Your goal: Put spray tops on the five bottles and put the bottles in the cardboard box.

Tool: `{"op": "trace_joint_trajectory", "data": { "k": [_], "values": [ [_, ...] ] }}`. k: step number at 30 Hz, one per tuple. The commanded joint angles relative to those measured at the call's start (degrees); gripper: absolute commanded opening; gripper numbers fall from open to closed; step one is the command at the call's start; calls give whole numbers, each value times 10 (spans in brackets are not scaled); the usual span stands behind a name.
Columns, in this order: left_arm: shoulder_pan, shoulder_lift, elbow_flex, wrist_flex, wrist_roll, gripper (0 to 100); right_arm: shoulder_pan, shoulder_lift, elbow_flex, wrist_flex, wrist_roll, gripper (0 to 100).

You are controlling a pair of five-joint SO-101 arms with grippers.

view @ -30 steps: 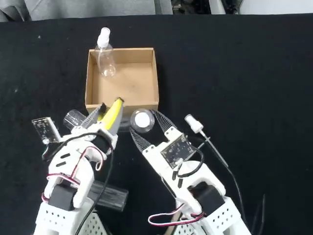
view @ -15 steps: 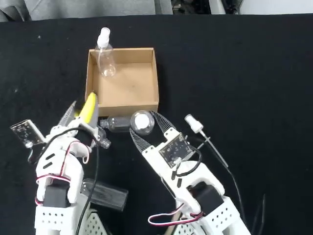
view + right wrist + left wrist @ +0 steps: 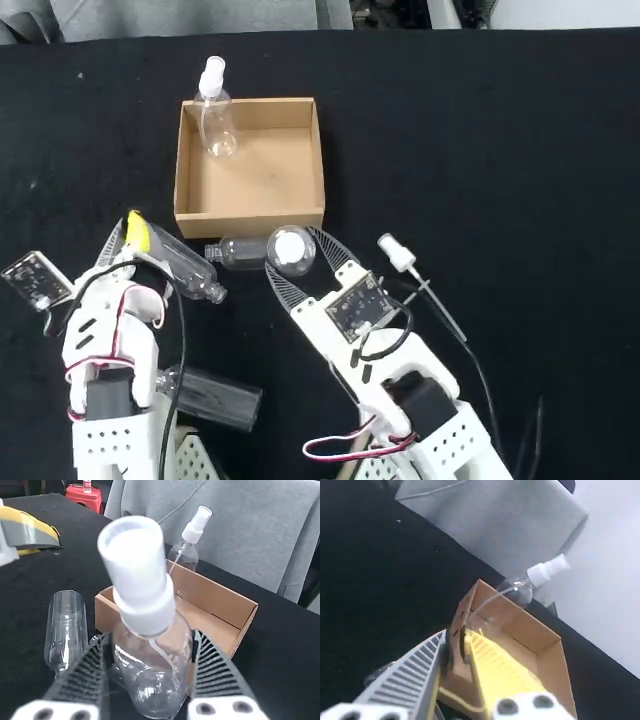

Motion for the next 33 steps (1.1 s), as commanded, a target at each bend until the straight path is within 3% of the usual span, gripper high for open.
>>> {"op": "trace_joint_trajectory", "data": {
  "k": [1,9,14,22,33],
  "values": [
    [-31,-7,0,-5,-6,29,17,-56,-6,1,3,60],
    [-76,-7,36,6,-6,30,17,-56,-16,22,3,60],
    [-80,-7,36,35,-6,30,15,-56,-87,98,-42,60],
    [-74,-7,36,40,-6,30,16,-51,-191,178,-41,60],
    [-75,-7,36,40,-6,30,14,-46,-291,185,-41,63]
  ]
}}
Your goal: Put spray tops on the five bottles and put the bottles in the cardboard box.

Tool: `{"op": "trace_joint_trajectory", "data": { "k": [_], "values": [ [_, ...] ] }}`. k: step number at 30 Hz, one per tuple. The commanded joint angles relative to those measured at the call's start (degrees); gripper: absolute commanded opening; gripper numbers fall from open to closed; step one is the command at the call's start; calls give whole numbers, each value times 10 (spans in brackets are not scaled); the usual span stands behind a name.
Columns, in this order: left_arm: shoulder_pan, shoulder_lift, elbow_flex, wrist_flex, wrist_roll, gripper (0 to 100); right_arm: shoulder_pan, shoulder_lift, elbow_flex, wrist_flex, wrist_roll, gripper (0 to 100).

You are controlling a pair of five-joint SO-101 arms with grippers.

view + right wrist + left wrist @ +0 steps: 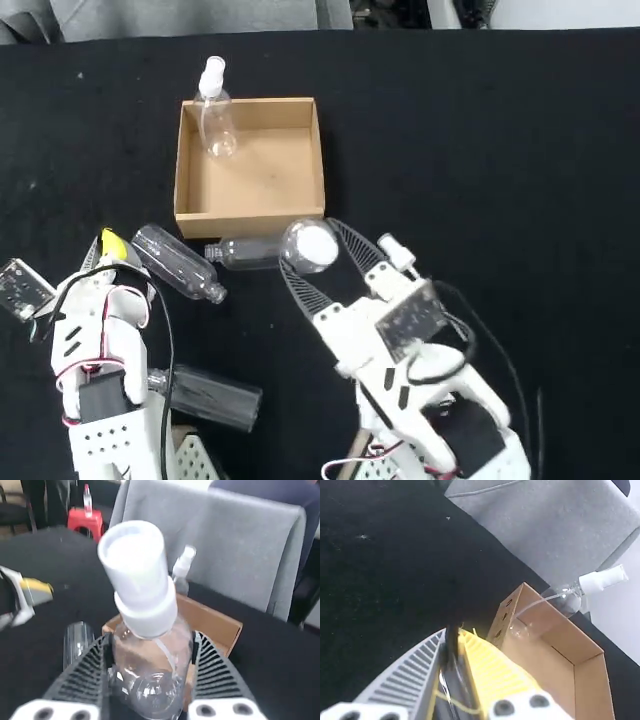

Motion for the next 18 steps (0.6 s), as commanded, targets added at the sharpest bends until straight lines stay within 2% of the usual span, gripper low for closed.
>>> {"op": "trace_joint_trajectory", "data": {
  "k": [1,7,13,18],
  "values": [
    [-2,-7,15,3,-5,30,11,-38,-75,1,-2,64],
    [-7,-7,15,3,-5,30,11,90,-186,-2,-6,62],
    [-7,-7,15,3,-5,30,-41,216,-296,-2,-6,60],
    [-7,-7,15,3,-5,30,-51,293,-334,-21,-6,60]
  ]
}}
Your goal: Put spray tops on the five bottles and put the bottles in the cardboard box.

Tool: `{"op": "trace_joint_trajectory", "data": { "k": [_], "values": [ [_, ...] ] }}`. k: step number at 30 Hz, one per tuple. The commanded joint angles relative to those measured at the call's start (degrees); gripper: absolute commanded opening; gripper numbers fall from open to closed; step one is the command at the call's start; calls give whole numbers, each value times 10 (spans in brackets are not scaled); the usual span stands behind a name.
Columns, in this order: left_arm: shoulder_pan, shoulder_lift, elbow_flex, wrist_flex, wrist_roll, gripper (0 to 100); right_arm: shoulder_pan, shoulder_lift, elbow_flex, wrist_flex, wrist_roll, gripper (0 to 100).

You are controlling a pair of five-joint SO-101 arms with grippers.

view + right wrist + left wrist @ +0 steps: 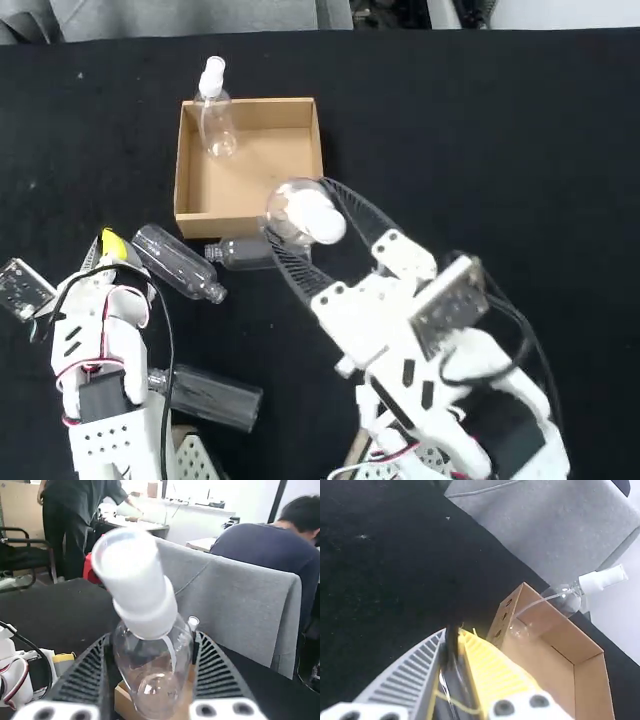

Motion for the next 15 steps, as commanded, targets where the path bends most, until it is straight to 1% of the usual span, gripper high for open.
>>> {"op": "trace_joint_trajectory", "data": {
  "k": [1,15],
  "values": [
    [-7,-7,15,3,-5,30,-11,63,-45,-33,-5,60],
    [-7,-7,15,3,-5,30,-11,272,-45,-186,-6,60]
  ]
}}
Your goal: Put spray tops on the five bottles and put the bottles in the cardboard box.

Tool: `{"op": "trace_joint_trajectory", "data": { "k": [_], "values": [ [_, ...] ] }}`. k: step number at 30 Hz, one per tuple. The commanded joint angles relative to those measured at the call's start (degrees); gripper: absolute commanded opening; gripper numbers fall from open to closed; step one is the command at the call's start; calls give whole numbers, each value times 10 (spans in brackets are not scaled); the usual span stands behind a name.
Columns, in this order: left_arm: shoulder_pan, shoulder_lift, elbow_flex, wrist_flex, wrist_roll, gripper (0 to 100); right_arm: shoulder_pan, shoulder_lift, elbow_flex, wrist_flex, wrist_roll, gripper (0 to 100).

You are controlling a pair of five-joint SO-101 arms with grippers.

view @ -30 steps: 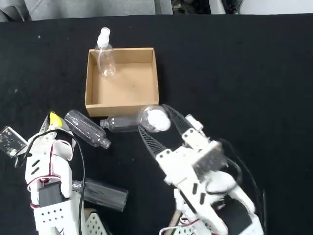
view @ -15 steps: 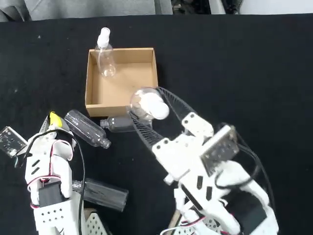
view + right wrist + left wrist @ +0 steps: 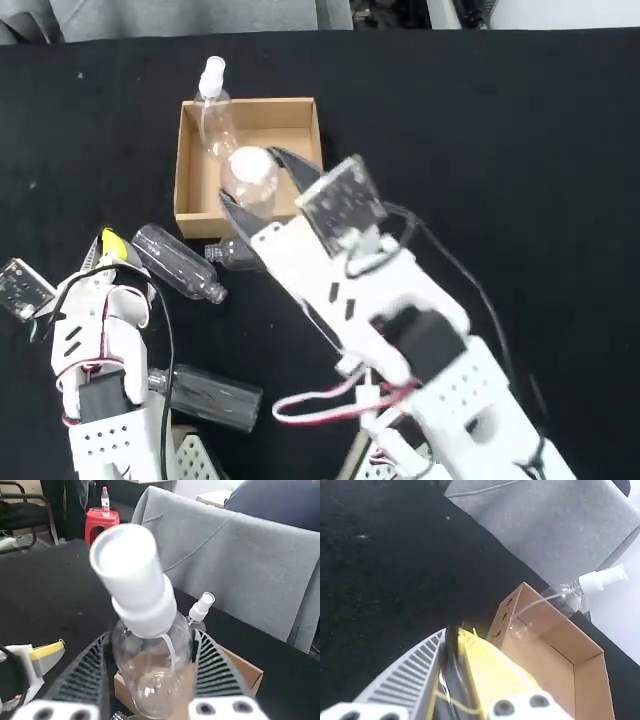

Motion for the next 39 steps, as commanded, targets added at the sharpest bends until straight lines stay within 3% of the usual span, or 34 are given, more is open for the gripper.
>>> {"op": "trace_joint_trajectory", "data": {
  "k": [1,12,28,34,39],
  "values": [
    [-7,-7,15,3,-6,30,-9,52,-36,-62,-5,60],
    [-7,-7,15,3,-6,30,-6,204,-46,-209,-4,60],
    [-7,-7,15,3,-6,30,14,430,-201,-220,-4,64],
    [-7,-7,15,18,-40,30,42,503,-209,-295,-58,64],
    [-7,-7,15,16,-51,30,46,554,-209,-356,-52,64]
  ]
}}
